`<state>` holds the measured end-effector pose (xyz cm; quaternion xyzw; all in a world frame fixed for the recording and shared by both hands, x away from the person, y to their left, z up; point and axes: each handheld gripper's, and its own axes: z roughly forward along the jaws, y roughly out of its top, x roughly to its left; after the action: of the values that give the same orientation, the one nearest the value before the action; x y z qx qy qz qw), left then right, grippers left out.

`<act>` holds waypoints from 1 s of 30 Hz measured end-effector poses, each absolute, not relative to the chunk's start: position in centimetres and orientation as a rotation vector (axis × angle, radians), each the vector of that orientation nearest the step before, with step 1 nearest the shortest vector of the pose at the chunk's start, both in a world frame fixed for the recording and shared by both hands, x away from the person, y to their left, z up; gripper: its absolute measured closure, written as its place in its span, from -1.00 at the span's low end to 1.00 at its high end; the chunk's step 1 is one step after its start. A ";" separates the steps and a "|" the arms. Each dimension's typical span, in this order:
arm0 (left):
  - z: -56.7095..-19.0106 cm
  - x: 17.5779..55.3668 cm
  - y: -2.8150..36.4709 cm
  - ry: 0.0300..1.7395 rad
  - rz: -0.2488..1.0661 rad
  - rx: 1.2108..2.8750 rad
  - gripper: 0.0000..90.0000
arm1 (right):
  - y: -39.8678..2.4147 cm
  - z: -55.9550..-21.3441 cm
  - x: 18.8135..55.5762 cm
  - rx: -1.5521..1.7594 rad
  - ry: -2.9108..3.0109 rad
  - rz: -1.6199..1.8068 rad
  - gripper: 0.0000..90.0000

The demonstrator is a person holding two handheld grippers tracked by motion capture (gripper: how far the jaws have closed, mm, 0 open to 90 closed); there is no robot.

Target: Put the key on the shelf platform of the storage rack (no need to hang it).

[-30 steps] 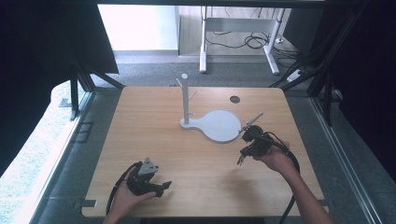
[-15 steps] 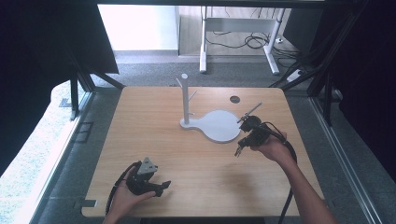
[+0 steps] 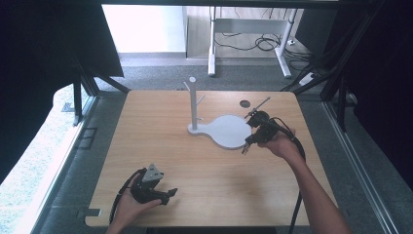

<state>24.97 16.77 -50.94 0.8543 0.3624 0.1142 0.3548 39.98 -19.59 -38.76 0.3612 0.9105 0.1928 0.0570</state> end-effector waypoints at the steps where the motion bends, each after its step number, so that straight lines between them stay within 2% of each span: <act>1: -50.9 25.0 16.8 0.936 0.295 2.207 -0.49 | -19.5 -38.7 40.1 1.097 2.758 0.582 1.00; 30: -50.9 25.0 17.0 0.939 0.299 2.208 -0.49 | -18.0 -38.5 43.7 1.141 2.739 0.564 1.00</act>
<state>25.02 16.96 -50.94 0.8540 0.3632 0.1155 0.3542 43.74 -18.04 -38.55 0.3770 0.9053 0.1863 0.0606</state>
